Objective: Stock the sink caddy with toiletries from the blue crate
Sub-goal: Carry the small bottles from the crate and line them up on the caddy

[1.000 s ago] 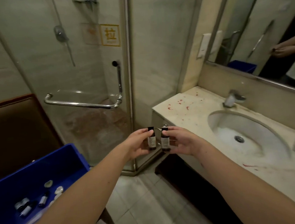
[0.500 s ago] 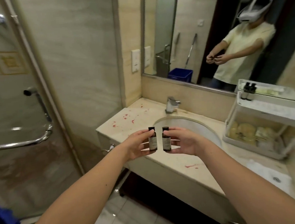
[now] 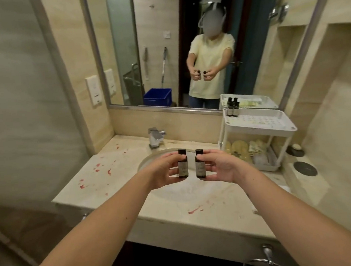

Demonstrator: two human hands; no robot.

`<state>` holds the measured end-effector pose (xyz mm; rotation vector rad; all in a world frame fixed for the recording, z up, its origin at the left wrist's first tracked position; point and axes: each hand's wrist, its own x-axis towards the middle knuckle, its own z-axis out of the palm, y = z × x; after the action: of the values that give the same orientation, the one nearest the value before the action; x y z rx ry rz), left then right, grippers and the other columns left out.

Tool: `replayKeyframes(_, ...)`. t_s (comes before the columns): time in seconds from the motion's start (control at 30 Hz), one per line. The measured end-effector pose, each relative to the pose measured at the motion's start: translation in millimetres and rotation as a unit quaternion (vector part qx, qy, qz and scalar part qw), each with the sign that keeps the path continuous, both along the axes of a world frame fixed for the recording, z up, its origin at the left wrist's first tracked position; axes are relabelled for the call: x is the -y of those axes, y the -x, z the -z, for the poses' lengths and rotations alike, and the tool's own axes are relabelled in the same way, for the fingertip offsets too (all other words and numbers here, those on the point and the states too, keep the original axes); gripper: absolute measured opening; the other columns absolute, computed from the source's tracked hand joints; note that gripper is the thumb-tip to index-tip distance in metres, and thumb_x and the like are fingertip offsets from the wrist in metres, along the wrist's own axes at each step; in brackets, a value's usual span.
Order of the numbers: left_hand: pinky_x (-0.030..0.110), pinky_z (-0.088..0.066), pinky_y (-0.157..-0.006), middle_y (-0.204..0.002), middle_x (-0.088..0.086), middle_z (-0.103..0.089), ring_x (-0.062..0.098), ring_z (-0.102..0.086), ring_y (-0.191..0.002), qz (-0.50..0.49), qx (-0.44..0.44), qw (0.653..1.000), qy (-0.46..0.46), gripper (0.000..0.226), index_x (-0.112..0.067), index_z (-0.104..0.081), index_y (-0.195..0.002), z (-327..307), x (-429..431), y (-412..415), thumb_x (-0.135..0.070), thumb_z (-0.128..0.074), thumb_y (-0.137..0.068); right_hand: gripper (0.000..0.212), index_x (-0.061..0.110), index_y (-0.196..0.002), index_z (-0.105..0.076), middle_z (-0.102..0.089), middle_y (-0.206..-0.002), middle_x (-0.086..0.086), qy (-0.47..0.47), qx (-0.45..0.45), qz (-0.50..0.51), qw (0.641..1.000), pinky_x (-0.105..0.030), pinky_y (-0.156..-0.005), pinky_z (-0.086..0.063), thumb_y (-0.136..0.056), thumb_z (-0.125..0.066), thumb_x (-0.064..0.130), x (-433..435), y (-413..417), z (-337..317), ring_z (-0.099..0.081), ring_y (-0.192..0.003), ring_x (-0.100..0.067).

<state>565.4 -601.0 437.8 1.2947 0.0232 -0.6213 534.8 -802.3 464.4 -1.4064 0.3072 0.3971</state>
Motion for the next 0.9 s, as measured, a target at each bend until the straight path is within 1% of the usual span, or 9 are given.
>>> replayKeyframes(0.1,0.041,-0.058,-0.081,-0.110,0.013,-0.068,0.029,-0.068,-0.100,0.035,0.008,0.999,-0.003,0.028,-0.016,-0.067,-0.110,-7.1,10.4,-22.3,-0.017,-0.074,-0.083,0.037,0.011,-0.122,-0.062,-0.065,-0.121,-0.014,0.007,0.007,0.029,1.000,-0.048,-0.079,-0.058,-0.086,-0.072,0.007,6.1,-8.1,-5.9,-0.062,-0.111,-0.030)
replayKeyframes(0.17,0.042,-0.058,-0.083,-0.112,0.014,-0.067,0.030,-0.067,-0.103,0.054,0.017,0.998,-0.010,0.022,-0.016,-0.068,-0.107,-12.1,15.1,-35.6,-0.017,-0.072,-0.085,0.038,0.011,-0.122,-0.062,-0.065,-0.122,-0.014,0.001,0.015,0.054,0.998,-0.050,-0.082,-0.057,-0.085,-0.073,0.007,8.5,-13.4,-9.1,-0.062,-0.110,-0.030)
replayKeyframes(0.27,0.047,-0.056,-0.088,-0.119,0.018,-0.064,0.033,-0.064,-0.111,0.072,0.020,0.997,-0.013,0.035,-0.012,-0.064,-0.117,-19.0,20.5,-52.3,-0.015,-0.074,-0.084,0.045,0.010,-0.126,-0.059,-0.063,-0.124,-0.016,-0.009,0.027,0.100,0.995,-0.051,-0.081,-0.057,-0.084,-0.074,0.005,10.8,-19.4,-13.0,-0.061,-0.112,-0.031)
replayKeyframes(0.43,0.049,-0.055,-0.089,-0.123,0.018,-0.061,0.032,-0.062,-0.113,0.113,0.025,0.993,-0.010,0.047,-0.011,-0.057,-0.125,-27.3,33.3,-70.4,-0.018,-0.076,-0.083,0.048,0.010,-0.128,-0.057,-0.065,-0.122,-0.016,-0.009,0.038,0.147,0.988,-0.050,-0.078,-0.058,-0.084,-0.074,0.005,18.2,-20.2,-21.2,-0.063,-0.110,-0.031)
replayKeyframes(0.53,0.048,-0.056,-0.089,-0.113,0.015,-0.064,0.029,-0.066,-0.103,0.146,0.035,0.989,0.001,0.050,-0.011,-0.054,-0.128,-31.5,43.3,-78.8,-0.020,-0.075,-0.083,0.047,0.010,-0.128,-0.057,-0.064,-0.124,-0.016,0.003,0.042,0.166,0.985,-0.054,-0.086,-0.056,-0.084,-0.074,0.006,25.1,-20.3,-27.7,-0.061,-0.115,-0.032)
replayKeyframes(0.6,0.048,-0.056,-0.089,-0.111,0.013,-0.065,0.028,-0.067,-0.099,0.161,0.038,0.986,0.010,0.048,-0.012,-0.054,-0.128,-33.9,49.7,-84.2,-0.019,-0.074,-0.085,0.047,0.010,-0.128,-0.057,-0.064,-0.126,-0.016,0.011,0.043,0.176,0.983,-0.052,-0.083,-0.056,-0.084,-0.073,0.006,28.9,-21.3,-32.7,-0.061,-0.116,-0.033)
replayKeyframes(0.7,0.048,-0.055,-0.091,-0.107,0.011,-0.067,0.026,-0.068,-0.096,0.192,0.050,0.980,0.017,0.037,-0.014,-0.058,-0.121,-38.2,59.4,-92.6,-0.017,-0.071,-0.087,0.047,0.010,-0.129,-0.057,-0.064,-0.125,-0.016,0.014,0.050,0.181,0.982,-0.052,-0.083,-0.056,-0.085,-0.073,0.006,37.0,-24.1,-39.7,-0.061,-0.115,-0.033)
replayKeyframes(0.8,0.045,-0.057,-0.087,-0.101,0.008,-0.071,0.024,-0.070,-0.092,0.207,0.059,0.976,0.019,0.030,-0.015,-0.060,-0.117,-43.4,72.5,-100.9,-0.016,-0.069,-0.089,0.044,0.009,-0.127,-0.057,-0.066,-0.122,-0.016,0.020,0.059,0.184,0.981,-0.055,-0.087,-0.055,-0.086,-0.072,0.006,48.9,-29.5,-47.3,-0.063,-0.112,-0.033)
replayKeyframes(0.9,0.044,-0.057,-0.084,-0.103,0.008,-0.071,0.023,-0.069,-0.092,0.218,0.076,0.973,0.019,0.030,-0.014,-0.059,-0.119,-50.0,89.7,-109.0,-0.016,-0.067,-0.090,0.044,0.011,-0.126,-0.058,-0.067,-0.120,-0.015,0.025,0.064,0.191,0.979,-0.049,-0.078,-0.058,-0.085,-0.072,0.006,63.7,-37.5,-54.7,-0.064,-0.109,-0.031)
